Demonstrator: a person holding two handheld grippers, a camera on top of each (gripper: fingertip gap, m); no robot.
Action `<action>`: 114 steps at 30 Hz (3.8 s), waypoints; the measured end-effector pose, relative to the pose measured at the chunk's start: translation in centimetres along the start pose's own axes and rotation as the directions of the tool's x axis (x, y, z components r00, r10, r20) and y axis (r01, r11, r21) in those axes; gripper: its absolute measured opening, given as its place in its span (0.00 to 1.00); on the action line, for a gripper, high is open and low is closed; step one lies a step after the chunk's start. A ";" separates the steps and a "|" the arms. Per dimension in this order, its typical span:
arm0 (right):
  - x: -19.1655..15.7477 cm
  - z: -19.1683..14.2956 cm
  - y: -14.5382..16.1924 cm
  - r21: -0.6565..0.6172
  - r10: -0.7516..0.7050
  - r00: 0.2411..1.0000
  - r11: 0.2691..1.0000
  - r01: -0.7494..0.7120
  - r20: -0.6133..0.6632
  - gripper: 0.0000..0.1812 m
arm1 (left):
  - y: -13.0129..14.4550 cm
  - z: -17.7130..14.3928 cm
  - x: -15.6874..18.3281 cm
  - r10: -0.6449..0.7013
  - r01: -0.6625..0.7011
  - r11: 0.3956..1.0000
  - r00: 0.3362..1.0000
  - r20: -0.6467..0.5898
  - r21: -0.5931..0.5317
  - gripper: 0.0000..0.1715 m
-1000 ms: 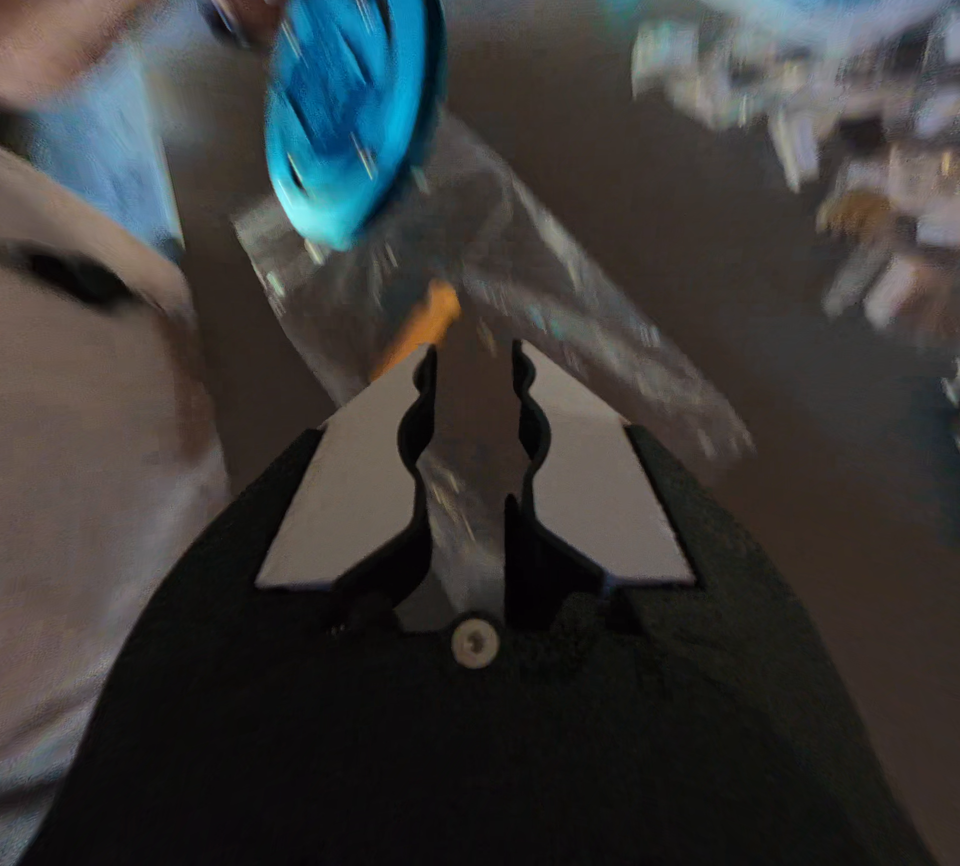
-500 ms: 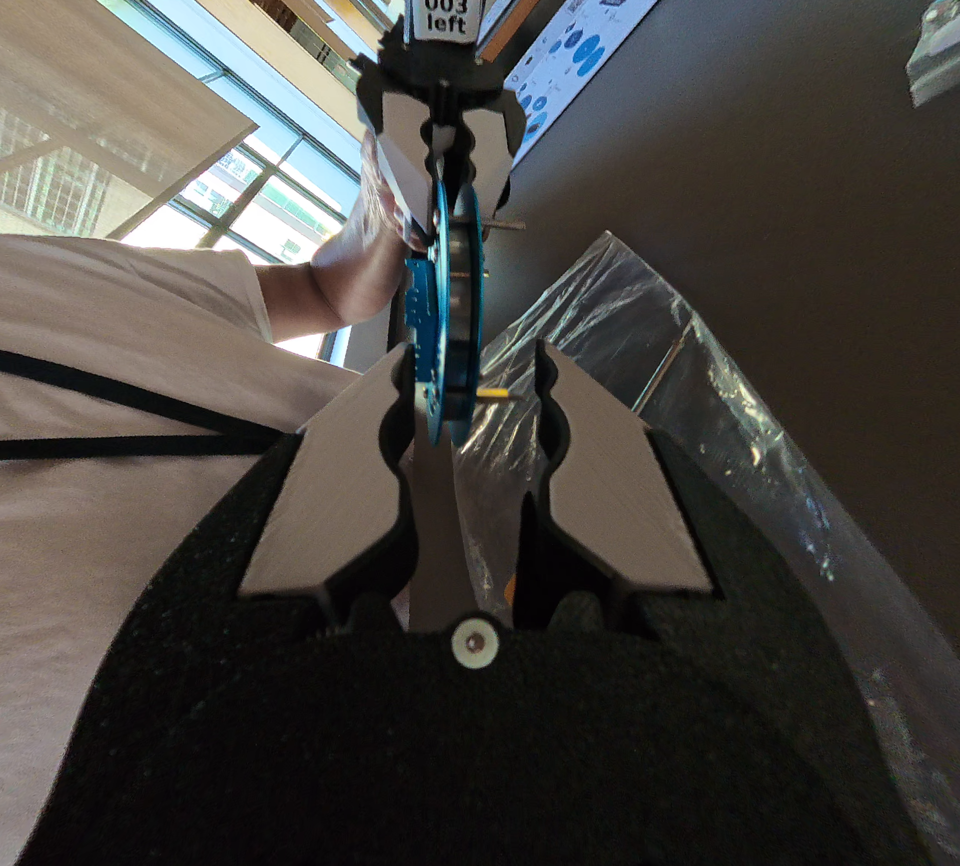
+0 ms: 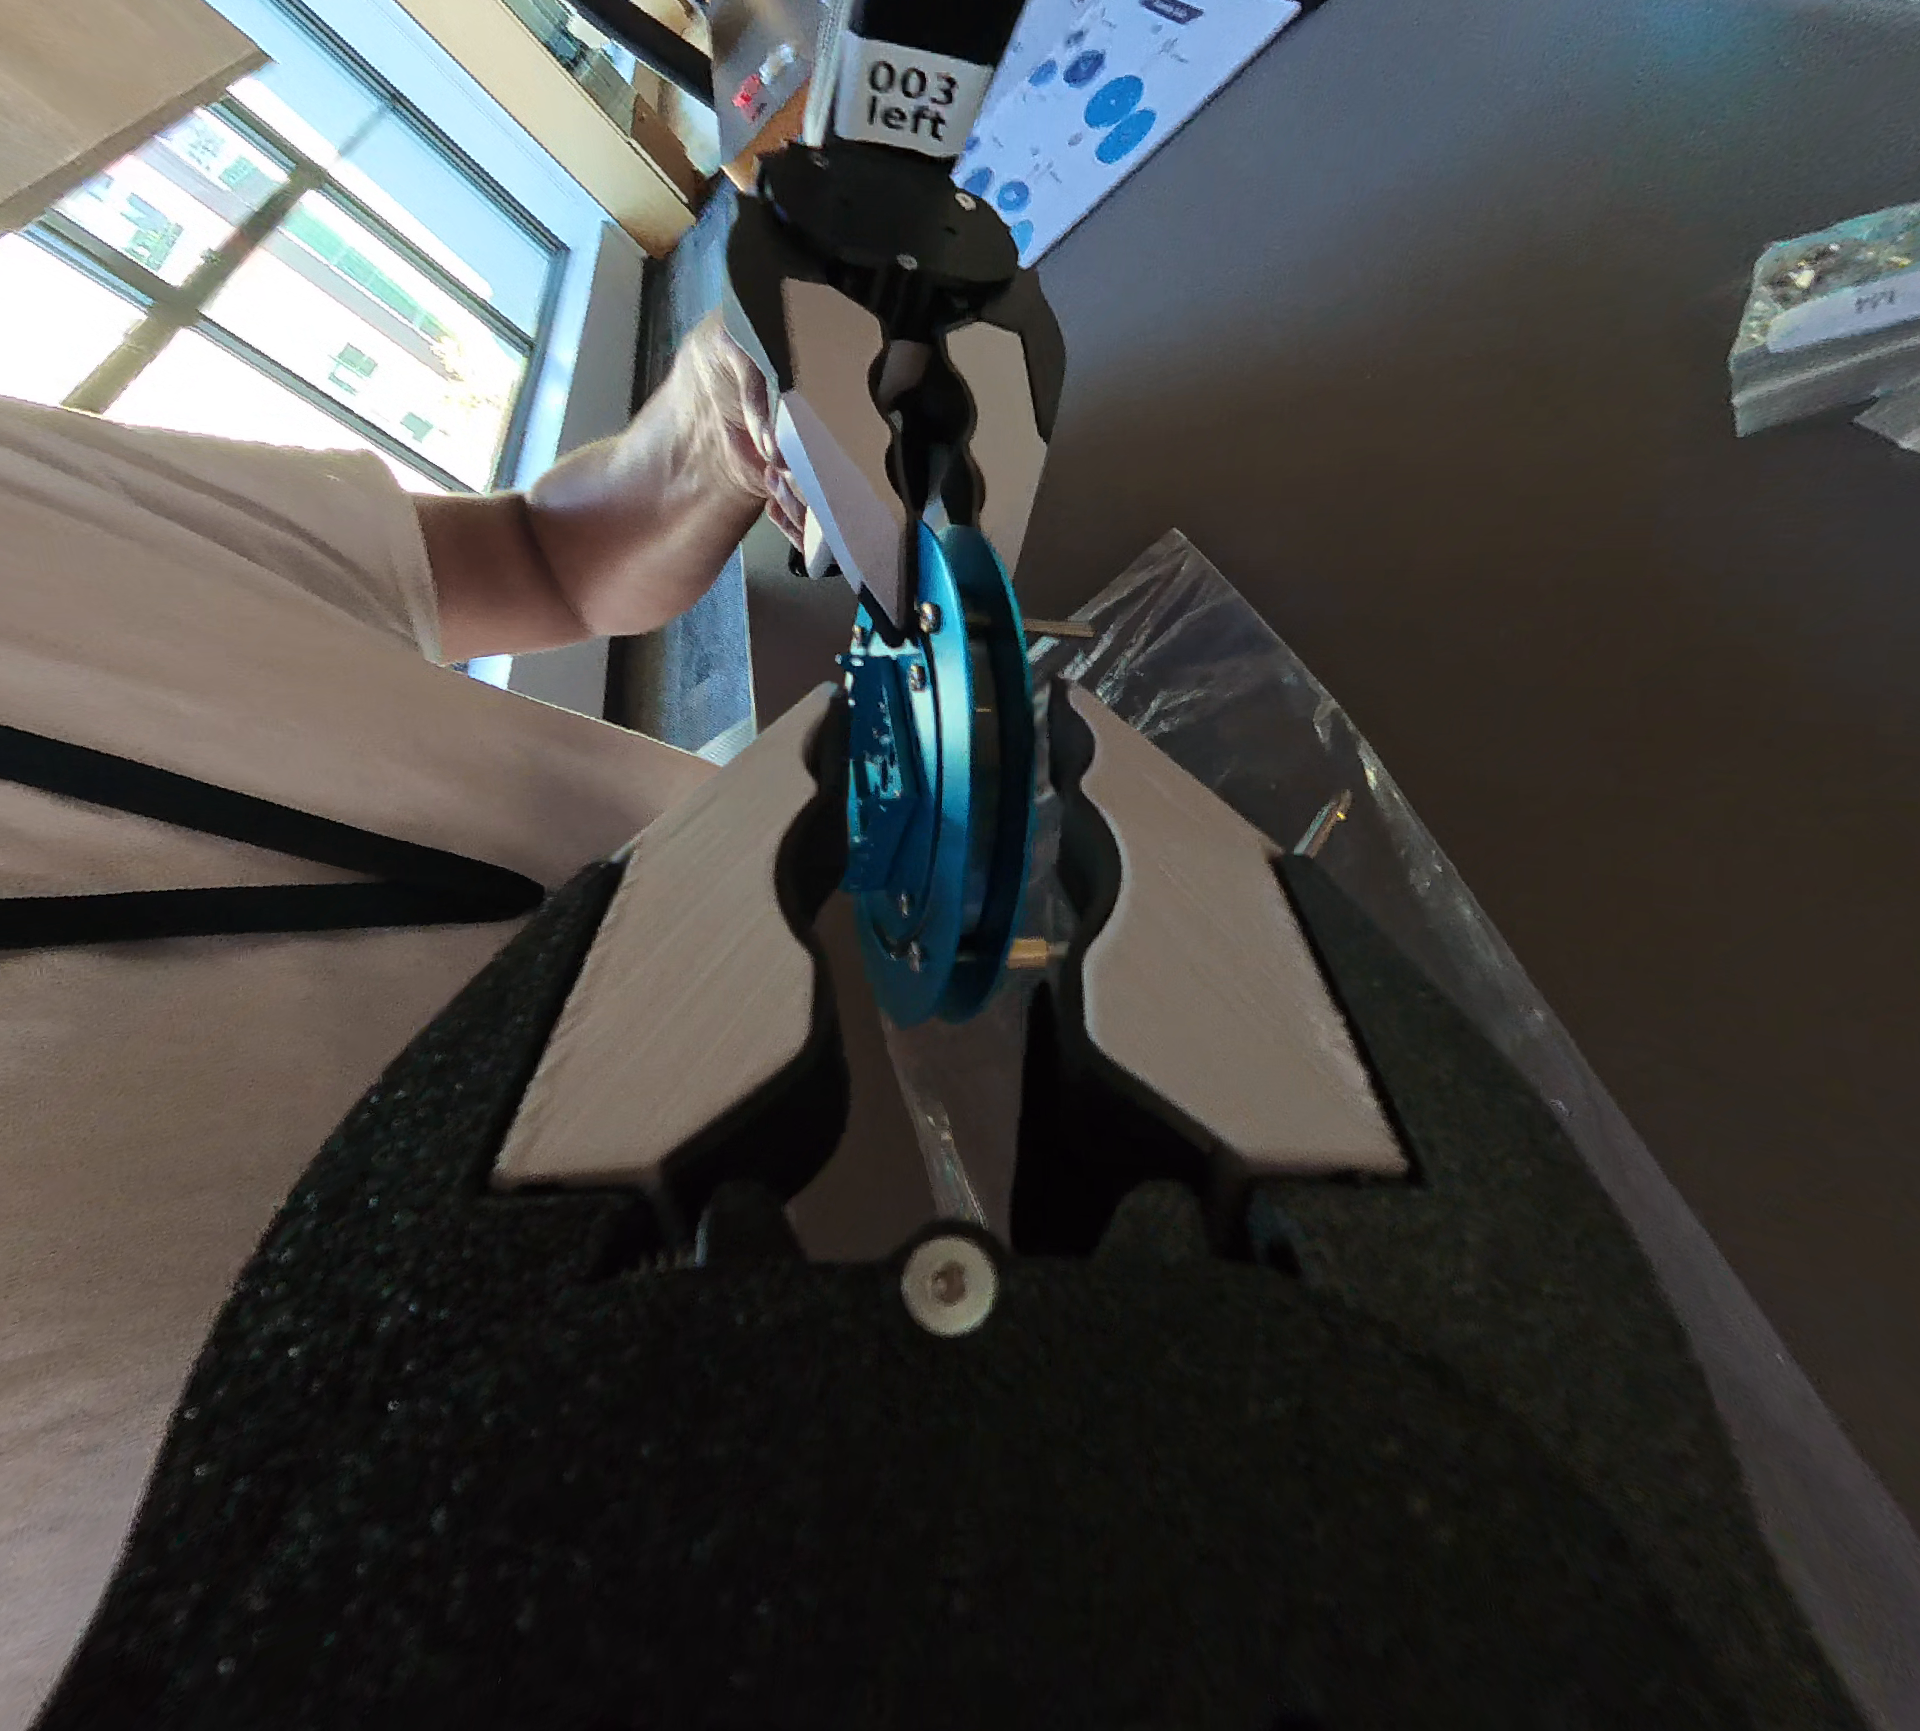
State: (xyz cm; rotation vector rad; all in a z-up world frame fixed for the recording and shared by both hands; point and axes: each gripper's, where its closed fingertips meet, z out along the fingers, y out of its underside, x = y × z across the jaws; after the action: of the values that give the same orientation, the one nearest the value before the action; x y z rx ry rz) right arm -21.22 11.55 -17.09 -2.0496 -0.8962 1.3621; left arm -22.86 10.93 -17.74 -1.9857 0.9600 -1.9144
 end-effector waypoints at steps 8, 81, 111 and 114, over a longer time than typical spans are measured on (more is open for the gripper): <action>-1.2 -8.2 -3.3 0.077 -0.140 0.962 0.984 0.162 -0.235 0.18 | -0.3 -0.6 0.0 0.027 -0.027 1.000 1.000 -0.004 0.011 0.07; -3.1 5.5 10.5 -0.413 -0.908 0.290 0.399 0.819 -0.303 0.21 | 8.8 1.3 -0.6 0.473 -0.479 0.866 0.691 0.547 -0.144 0.01; -3.6 0.3 5.4 0.057 -0.312 0.946 0.946 0.318 -0.093 0.03 | 8.8 2.4 -0.4 0.478 -0.515 0.847 0.626 0.616 -0.134 0.01; -4.4 3.2 5.9 0.133 -0.135 0.991 0.982 0.137 -0.022 0.02 | 8.9 2.6 -0.4 0.490 -0.519 0.842 0.618 0.615 -0.148 0.01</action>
State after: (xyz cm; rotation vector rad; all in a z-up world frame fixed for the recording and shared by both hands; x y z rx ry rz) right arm -24.02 4.58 -19.93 -1.8592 -0.8971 1.2981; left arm -23.02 3.67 -23.56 -1.8461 1.0896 -0.8470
